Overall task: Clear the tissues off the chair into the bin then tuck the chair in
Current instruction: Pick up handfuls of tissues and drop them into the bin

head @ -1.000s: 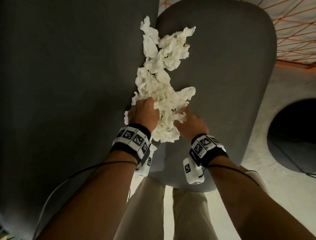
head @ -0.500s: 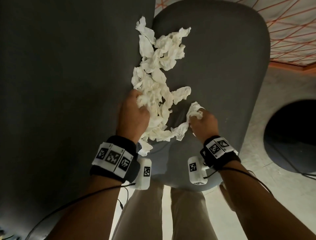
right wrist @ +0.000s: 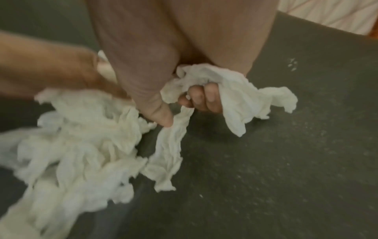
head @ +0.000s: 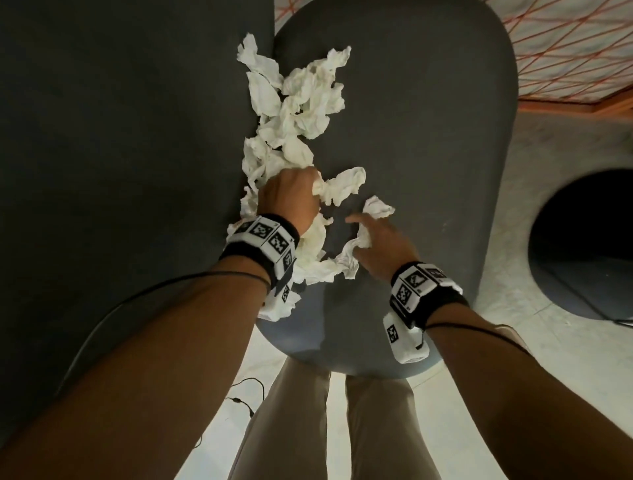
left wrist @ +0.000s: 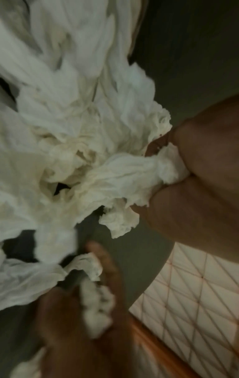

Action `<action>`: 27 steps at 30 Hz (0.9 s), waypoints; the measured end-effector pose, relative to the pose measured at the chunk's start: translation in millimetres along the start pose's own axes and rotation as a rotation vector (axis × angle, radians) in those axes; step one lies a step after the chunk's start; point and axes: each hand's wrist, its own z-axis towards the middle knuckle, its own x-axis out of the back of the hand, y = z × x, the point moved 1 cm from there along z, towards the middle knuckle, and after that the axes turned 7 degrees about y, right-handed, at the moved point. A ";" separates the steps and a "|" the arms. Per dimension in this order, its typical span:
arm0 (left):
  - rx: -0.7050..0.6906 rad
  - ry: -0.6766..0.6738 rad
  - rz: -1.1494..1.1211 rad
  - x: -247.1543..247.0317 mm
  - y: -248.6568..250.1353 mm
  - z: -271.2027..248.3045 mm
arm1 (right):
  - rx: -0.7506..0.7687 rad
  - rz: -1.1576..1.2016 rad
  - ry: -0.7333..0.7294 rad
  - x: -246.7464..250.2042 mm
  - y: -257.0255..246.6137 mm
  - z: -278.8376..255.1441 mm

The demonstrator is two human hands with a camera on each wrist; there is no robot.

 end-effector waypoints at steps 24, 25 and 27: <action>0.391 0.060 -0.673 19.2 -7.7 -76.6 | 0.076 -0.105 0.182 38.8 -60.6 53.8; 0.361 0.002 -0.577 9.7 -1.6 -74.3 | 0.082 -0.155 0.147 36.0 -59.9 56.5; 0.337 -0.087 -0.396 -9.4 7.4 -67.9 | 0.081 -0.261 0.122 31.3 -56.6 61.9</action>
